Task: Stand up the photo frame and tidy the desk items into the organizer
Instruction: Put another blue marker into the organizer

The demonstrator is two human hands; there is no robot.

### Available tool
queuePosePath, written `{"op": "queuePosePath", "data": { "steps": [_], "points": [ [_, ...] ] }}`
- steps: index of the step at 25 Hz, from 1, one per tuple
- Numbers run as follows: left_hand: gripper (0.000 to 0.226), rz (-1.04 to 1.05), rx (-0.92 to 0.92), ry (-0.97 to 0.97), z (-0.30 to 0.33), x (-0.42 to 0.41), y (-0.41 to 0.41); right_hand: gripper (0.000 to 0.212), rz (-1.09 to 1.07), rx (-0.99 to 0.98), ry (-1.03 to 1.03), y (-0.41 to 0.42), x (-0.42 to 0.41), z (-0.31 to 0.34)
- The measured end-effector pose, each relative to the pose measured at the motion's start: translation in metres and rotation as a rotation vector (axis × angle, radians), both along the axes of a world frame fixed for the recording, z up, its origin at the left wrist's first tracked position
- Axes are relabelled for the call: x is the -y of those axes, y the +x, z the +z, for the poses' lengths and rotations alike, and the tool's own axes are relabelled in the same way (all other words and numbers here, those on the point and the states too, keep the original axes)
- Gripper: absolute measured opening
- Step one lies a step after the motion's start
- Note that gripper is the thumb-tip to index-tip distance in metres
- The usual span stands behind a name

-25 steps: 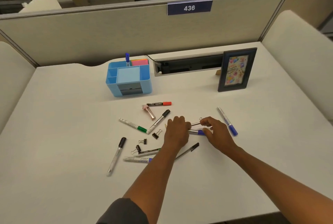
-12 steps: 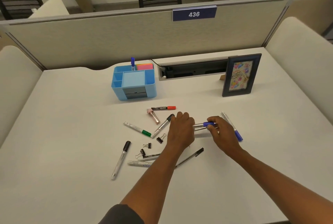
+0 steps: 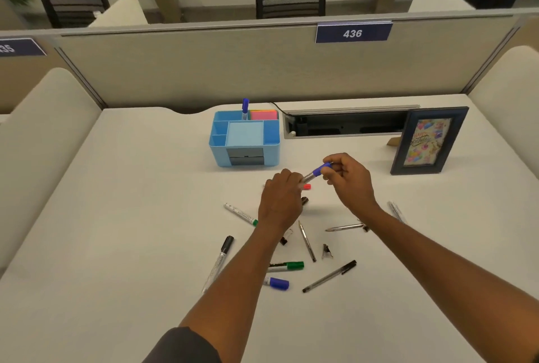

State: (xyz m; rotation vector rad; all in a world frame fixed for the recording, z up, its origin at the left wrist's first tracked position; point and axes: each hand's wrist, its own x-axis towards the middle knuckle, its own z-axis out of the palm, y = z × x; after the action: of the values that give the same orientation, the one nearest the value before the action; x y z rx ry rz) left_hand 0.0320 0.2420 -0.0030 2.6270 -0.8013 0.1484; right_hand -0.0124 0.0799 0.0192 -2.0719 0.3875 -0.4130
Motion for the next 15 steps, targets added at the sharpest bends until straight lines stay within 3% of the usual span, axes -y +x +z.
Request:
{"op": "queuePosePath", "data": {
  "steps": [5, 11, 15],
  "points": [
    [0.053, 0.2, -0.092, -0.139, 0.009, -0.022, 0.051, 0.02, 0.056, 0.128, -0.119, 0.069, -0.01, 0.041],
    [0.07, 0.253, -0.16, 0.142, -0.001, -0.059, 0.099, 0.018, 0.05, 0.251, -0.18, 0.157, -0.024, 0.071],
    [0.072, 0.232, -0.155, 0.19, -0.005, -0.062, 0.101, 0.018, 0.062, 0.293, -0.224, 0.205, -0.042, 0.074]
  ]
}}
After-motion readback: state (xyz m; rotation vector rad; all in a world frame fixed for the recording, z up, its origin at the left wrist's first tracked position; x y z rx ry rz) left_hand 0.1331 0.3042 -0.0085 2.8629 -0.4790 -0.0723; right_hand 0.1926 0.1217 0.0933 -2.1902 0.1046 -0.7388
